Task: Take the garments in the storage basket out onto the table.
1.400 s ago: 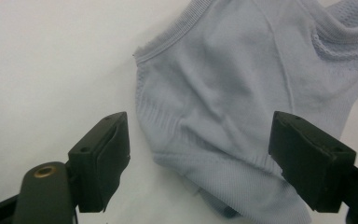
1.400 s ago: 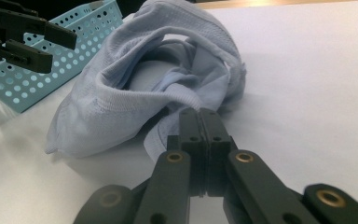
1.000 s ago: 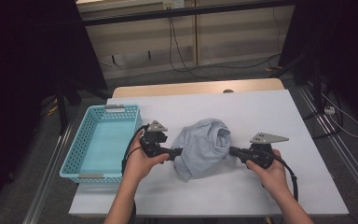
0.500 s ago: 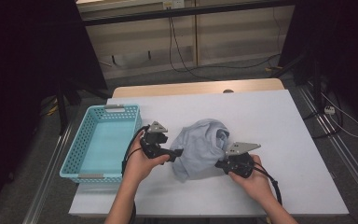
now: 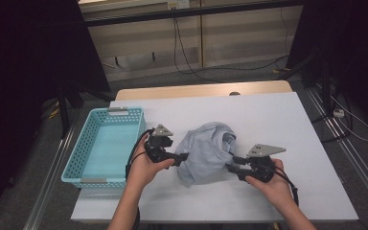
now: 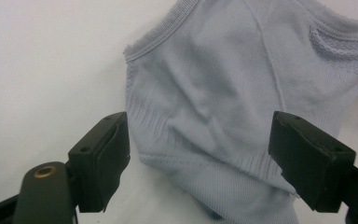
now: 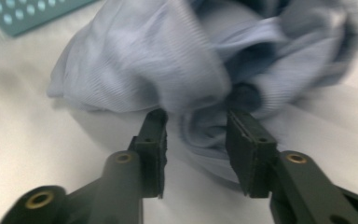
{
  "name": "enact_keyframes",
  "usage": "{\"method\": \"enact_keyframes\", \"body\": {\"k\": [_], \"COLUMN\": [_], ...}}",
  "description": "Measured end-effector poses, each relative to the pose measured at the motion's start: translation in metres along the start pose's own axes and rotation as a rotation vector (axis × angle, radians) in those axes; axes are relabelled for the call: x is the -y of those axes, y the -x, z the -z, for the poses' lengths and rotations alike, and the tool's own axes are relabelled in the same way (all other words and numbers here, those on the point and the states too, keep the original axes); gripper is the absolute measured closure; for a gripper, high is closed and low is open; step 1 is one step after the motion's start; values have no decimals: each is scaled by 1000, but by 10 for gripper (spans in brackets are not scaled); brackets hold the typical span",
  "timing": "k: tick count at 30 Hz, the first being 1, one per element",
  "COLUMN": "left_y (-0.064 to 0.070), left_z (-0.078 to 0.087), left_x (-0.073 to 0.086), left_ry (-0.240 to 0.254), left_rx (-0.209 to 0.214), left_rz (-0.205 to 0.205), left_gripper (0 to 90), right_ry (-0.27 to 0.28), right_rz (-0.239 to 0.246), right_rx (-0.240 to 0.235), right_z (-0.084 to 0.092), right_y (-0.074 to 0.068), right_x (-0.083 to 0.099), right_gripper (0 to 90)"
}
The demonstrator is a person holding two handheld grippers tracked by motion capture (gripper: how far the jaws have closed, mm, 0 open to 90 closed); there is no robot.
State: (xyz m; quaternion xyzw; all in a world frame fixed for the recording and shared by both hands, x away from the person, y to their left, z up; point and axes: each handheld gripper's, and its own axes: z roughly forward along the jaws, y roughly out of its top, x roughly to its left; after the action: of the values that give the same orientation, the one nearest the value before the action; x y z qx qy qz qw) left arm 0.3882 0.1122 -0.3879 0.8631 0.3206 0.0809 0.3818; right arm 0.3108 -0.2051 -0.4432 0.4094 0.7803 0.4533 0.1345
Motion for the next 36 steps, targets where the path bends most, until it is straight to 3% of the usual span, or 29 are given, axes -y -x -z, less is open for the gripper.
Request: {"method": "enact_keyframes", "body": {"k": [5,8,13,17,20,21,22,24,32,36], "left_y": [2,3,0,2,4,3,3,1,2,0], "left_z": [0,1,0,0,1,1,1,0,-3,-7], "left_x": [-1,-1,0,-1,-3,-2,-2,-1,-10,-20], "left_ry": [-1,4,0,-8,-9,-3,1,1,12,27], "left_rx": [2,6,0,-12,-19,-5,7,10,54,49], "left_rz": [-2,4,-2,-7,-21,-12,-2,6,11,18], "left_gripper": [211,211,211,211,211,211,211,212,210,210], "right_ry": [35,24,0,-65,-96,-101,-110,-105,-43,-32], "right_rz": [-50,-51,-53,-66,-50,-31,-14,-26,-99,-120], "right_rx": [55,90,95,103,118,126,114,84,30,28], "right_z": [14,15,7,-10,-23,-24,-24,-23,-9,-3], "right_y": [12,19,24,21,18,17,16,16,23,24], "right_x": [0,2,0,3,4,3,2,2,4,8], "right_gripper": [520,512,513,519,566,635,756,833,860,859]}}
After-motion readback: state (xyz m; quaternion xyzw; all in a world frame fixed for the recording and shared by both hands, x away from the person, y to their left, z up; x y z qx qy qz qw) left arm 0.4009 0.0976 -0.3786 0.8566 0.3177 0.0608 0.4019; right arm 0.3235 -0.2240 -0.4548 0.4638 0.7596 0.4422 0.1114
